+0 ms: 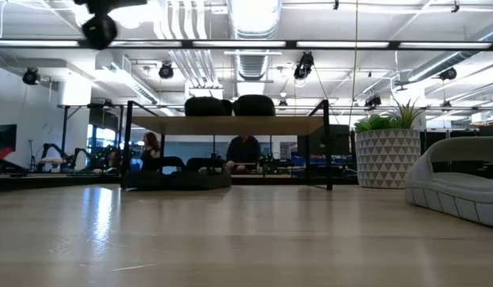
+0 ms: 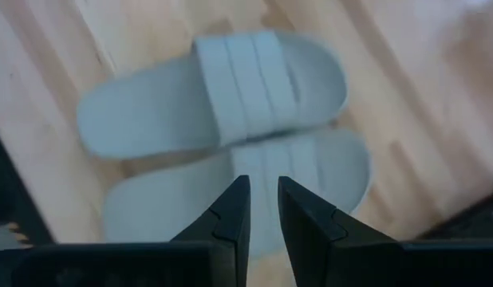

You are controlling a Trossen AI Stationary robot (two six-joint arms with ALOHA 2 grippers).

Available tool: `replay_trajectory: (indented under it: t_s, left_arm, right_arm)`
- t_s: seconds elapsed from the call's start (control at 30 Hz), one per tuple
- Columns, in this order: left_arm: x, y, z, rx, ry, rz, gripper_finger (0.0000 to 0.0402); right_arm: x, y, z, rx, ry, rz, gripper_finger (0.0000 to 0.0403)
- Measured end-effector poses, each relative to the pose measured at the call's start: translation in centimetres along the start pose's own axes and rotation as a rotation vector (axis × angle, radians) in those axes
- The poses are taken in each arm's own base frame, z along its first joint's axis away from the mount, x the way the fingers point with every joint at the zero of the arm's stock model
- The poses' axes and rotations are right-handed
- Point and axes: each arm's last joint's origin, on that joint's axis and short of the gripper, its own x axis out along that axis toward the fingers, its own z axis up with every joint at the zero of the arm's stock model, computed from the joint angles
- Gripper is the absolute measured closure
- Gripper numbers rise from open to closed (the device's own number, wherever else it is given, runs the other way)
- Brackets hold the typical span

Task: Pick and place slides into the shelf
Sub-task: Put the gray slide under the shelf

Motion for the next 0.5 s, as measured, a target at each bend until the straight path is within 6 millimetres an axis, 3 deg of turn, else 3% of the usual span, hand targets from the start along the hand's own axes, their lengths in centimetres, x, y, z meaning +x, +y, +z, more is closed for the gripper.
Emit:
replay_trajectory:
  t_s: [0.23,0.33,0.5]
  left_arm:
    - [7.1,-6.2,-4.8,0.362,0.175,-0.132,0.0402]
    - [8.8,-9.5,-4.8,0.459,0.169,-0.202,0.0402]
    - [10.4,-11.8,-5.4,0.511,0.253,-0.274,0.0402]
  right_arm:
    - [0.0,0.0,-2.7,0.157,0.048,0.009,0.0344]
    - [0.1,0.2,-3.5,0.206,0.082,0.030,0.0344]
    - [0.3,2.1,-4.2,0.243,0.182,0.224,0.0341]
